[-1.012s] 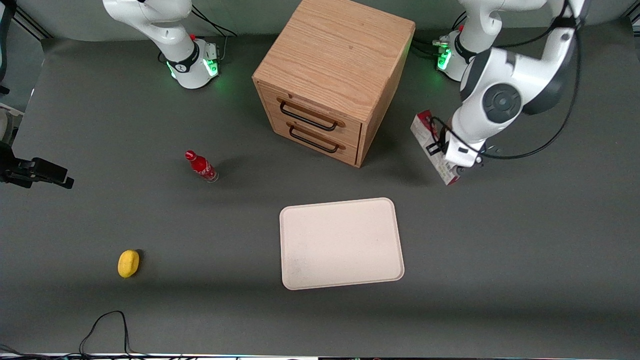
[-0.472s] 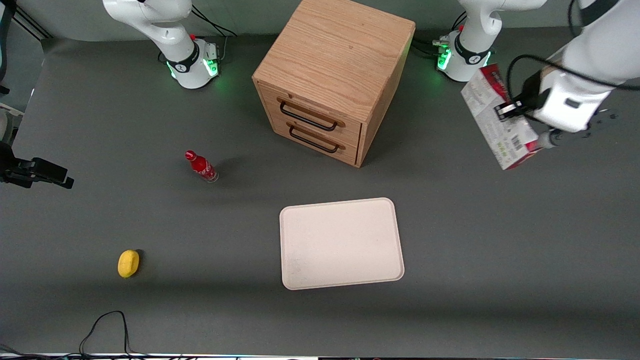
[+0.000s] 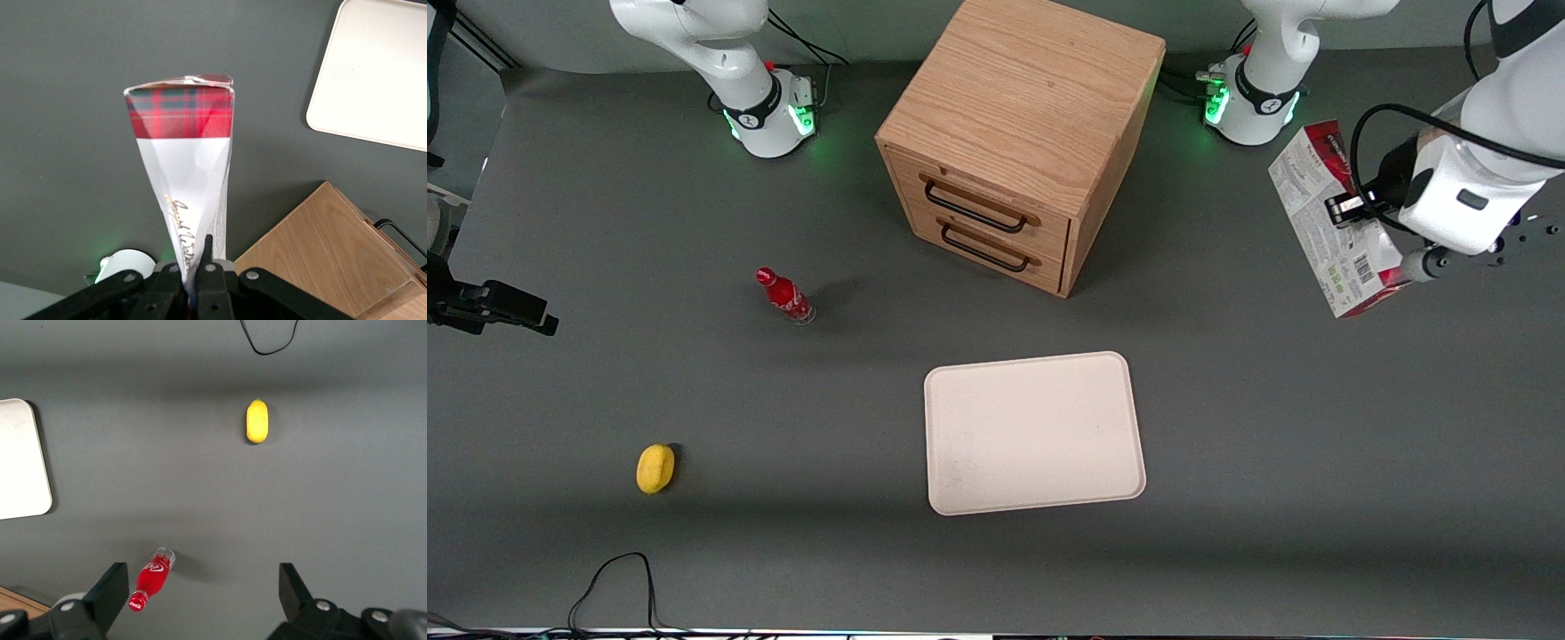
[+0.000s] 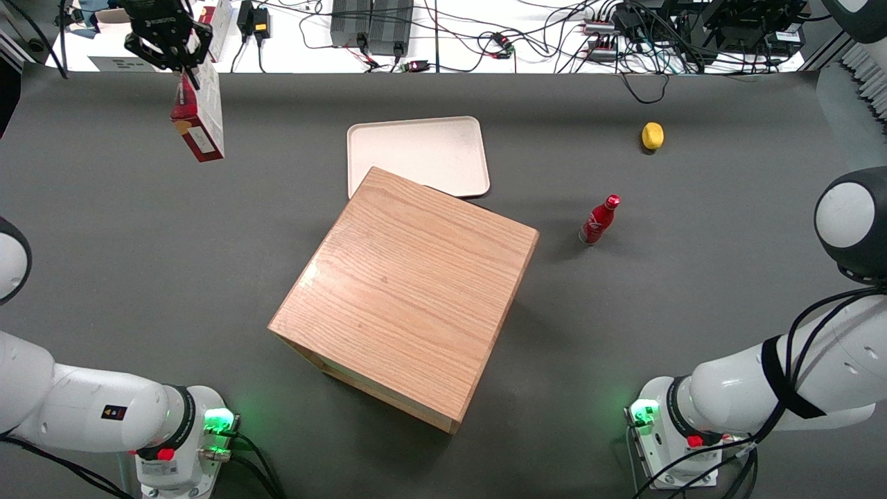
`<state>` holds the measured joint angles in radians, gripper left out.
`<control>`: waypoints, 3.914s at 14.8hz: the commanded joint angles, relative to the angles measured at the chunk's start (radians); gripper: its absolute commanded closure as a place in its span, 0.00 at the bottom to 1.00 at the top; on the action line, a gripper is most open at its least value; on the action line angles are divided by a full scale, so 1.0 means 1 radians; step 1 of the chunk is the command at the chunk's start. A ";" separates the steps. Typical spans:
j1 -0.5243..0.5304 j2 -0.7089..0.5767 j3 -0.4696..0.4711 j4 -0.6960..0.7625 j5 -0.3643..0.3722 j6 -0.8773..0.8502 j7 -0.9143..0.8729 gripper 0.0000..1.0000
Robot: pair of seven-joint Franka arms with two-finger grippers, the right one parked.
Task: Place red cookie box on tray
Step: 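Carry the box over the white tray and lower it onto it, then open the left gripper and raise it away from the tray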
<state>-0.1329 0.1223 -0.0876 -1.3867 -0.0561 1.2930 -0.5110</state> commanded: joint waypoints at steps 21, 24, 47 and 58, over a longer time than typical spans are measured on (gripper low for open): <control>-0.264 0.816 -0.021 0.396 0.099 0.561 -0.198 1.00; -0.264 0.833 -0.021 0.393 0.114 0.571 -0.195 1.00; -0.246 0.431 -0.035 0.068 0.108 0.479 -0.178 0.00; -0.025 -0.256 0.041 -0.525 0.094 0.421 0.289 0.00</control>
<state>-0.1874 -0.0324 -0.0925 -1.8162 0.0462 1.7259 -0.3552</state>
